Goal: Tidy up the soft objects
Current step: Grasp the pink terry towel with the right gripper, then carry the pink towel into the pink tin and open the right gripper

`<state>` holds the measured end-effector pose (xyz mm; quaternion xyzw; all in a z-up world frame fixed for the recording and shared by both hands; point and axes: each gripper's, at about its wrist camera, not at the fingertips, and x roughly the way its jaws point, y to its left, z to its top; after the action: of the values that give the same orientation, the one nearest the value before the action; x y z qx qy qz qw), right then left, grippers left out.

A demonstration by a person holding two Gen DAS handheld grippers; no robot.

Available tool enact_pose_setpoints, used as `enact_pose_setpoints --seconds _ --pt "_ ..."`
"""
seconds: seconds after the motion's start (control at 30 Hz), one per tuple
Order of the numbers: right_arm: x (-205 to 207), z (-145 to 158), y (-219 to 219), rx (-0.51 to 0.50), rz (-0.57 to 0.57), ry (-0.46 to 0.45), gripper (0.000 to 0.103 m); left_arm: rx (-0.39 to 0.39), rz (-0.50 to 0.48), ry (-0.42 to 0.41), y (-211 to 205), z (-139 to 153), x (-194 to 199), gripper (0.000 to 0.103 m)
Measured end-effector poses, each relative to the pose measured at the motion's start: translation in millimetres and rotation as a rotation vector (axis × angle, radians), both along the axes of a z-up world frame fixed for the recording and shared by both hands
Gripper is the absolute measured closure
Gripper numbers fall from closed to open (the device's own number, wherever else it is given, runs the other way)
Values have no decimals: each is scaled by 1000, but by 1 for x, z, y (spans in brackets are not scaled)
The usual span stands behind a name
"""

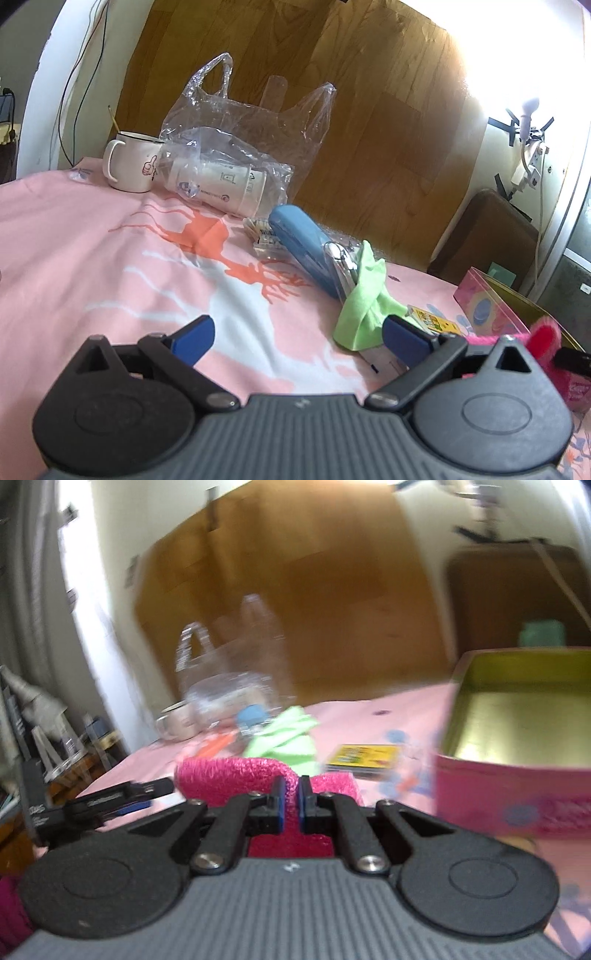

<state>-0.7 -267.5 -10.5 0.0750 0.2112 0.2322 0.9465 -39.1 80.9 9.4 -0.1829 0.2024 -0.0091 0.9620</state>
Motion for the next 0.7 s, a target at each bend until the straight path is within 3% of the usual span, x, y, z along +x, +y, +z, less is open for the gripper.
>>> enact_pose_setpoints --seconds 0.17,0.37,0.47,0.53,0.63,0.7 --pt "-17 1 -23 114 -13 -2 93 20 -40 -19 -4 1 -4 3" --pt "-43 8 -37 221 96 -52 93 9 -102 6 -11 2 -5 3" --pt "-43 2 -36 168 76 -55 90 -29 -139 28 -16 1 -7 3" --pt "-36 -9 -33 83 -28 -33 88 -54 -167 48 -20 -1 -7 3" --pt "-26 -25 -30 -11 -120 17 78 -97 -217 74 -26 0 -8 3" --pt "-29 -28 -34 17 -120 23 47 -115 -252 79 -31 3 -9 3"
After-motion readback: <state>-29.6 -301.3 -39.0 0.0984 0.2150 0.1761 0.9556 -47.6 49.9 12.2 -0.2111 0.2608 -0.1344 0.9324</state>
